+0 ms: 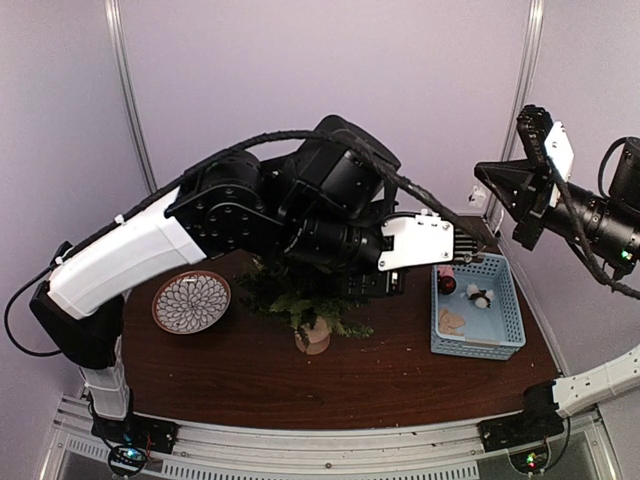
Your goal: Decorate the small christmas tree
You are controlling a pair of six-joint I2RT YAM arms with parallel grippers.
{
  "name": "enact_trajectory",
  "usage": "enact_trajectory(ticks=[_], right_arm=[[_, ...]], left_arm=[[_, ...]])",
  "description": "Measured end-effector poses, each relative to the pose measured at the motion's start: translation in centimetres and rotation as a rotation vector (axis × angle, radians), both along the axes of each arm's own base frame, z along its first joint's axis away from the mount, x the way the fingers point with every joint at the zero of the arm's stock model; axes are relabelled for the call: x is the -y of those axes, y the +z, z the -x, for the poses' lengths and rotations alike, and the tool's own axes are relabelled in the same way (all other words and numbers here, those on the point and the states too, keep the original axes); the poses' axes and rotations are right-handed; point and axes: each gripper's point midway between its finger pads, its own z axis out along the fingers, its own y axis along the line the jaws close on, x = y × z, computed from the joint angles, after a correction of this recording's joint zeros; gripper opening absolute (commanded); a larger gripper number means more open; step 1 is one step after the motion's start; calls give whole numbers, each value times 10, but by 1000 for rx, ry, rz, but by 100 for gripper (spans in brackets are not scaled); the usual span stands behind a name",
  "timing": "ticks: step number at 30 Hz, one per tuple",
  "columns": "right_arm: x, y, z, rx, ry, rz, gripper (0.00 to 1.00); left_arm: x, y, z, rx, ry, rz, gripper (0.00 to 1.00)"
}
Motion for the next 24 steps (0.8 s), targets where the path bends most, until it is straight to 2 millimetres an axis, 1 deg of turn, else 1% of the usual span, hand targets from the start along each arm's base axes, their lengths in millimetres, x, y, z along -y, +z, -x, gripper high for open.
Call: enact_trajectory(ticks=[5, 8, 11, 13, 15, 18, 21, 22, 24], right_arm=[[5, 1, 0, -5, -7, -18, 0], [6, 1, 1, -7, -6, -23, 0], [4, -1, 3, -9, 12, -16, 0], [-1, -2, 5, -11, 34, -10, 0], [-8, -4, 7, -12, 61, 0, 0], [-24, -9, 9, -11, 102, 35, 0], [-42, -14, 9, -7, 139, 75, 0], [-50, -16, 8, -4, 150, 92, 0], [-65, -21, 7, 1, 171, 125, 0]], left_arm=[[4, -3, 1, -7, -6, 8, 0], [3, -8, 6, -32, -20, 3, 0], [-8, -16, 15, -50, -36, -22, 0], [-17, -17, 25, -53, -48, -29, 0], [-27, -12, 38, -57, -60, -17, 0], [-45, -4, 52, -68, -63, 15, 0], [-66, -5, 52, -82, -28, 49, 0], [-76, -7, 50, -85, -5, 61, 0], [-87, -12, 46, -85, 28, 75, 0]])
